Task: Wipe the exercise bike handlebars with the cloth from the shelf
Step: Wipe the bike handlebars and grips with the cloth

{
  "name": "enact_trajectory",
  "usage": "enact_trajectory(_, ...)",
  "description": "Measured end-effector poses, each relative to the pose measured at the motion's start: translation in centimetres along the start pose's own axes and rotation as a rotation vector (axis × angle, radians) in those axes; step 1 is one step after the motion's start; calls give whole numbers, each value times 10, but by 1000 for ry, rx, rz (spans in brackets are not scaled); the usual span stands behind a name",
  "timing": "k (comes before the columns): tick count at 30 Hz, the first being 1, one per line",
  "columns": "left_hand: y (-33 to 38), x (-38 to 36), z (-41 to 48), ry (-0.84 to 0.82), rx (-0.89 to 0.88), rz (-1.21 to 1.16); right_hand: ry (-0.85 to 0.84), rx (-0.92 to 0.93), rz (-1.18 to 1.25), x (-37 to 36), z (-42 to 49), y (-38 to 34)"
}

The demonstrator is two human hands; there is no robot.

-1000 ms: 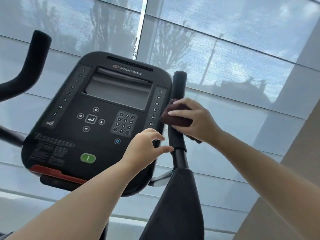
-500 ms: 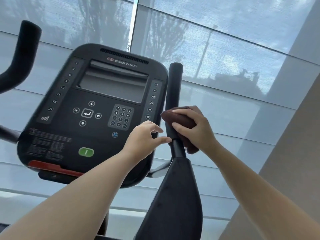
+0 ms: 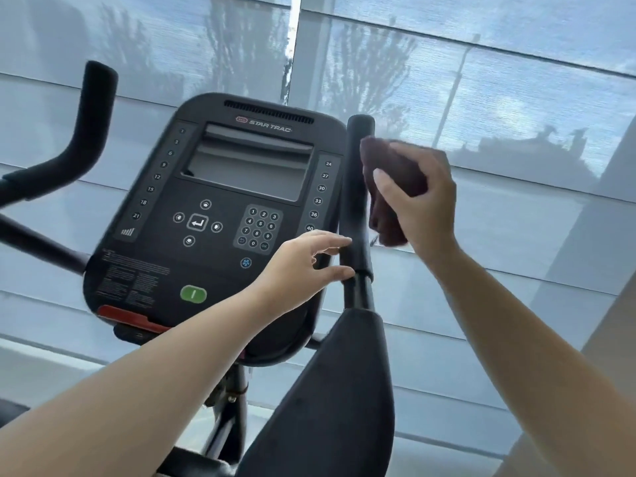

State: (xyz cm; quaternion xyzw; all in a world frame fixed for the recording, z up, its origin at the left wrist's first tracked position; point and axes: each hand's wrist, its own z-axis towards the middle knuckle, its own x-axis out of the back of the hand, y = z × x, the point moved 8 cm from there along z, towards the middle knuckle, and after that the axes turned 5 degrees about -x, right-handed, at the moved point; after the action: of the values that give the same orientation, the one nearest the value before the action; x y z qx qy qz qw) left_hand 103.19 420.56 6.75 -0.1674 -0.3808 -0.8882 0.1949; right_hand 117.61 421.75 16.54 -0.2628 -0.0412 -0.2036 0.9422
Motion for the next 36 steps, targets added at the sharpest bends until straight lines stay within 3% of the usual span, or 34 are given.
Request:
enact_trajectory(5,0,-6,-2,-16,67,22,36,-35,127,-27,14,36)
enact_trajectory(10,-5,-11,-4,63,229,-188,-191,-158,339,-16,-58,74)
enact_trajectory(14,-7,-10,-4,82,331,-226,-301,-44,401,-6,-68,66)
enact_trajectory(17,-9,-9,-6,116,415,-239,-157,68,396,-2,-23,58)
enact_trajectory(20,-8,-8,-10,167,474,-242,20,36,448,-12,33,58)
enact_trajectory(24,-5,-12,-14,207,525,-231,-42,-119,565,-36,34,70)
enact_trajectory(31,3,-18,-12,210,498,-303,-66,-336,755,-19,-103,82)
enact_trajectory(36,11,-26,-17,220,478,-348,-165,-252,706,-9,-86,77)
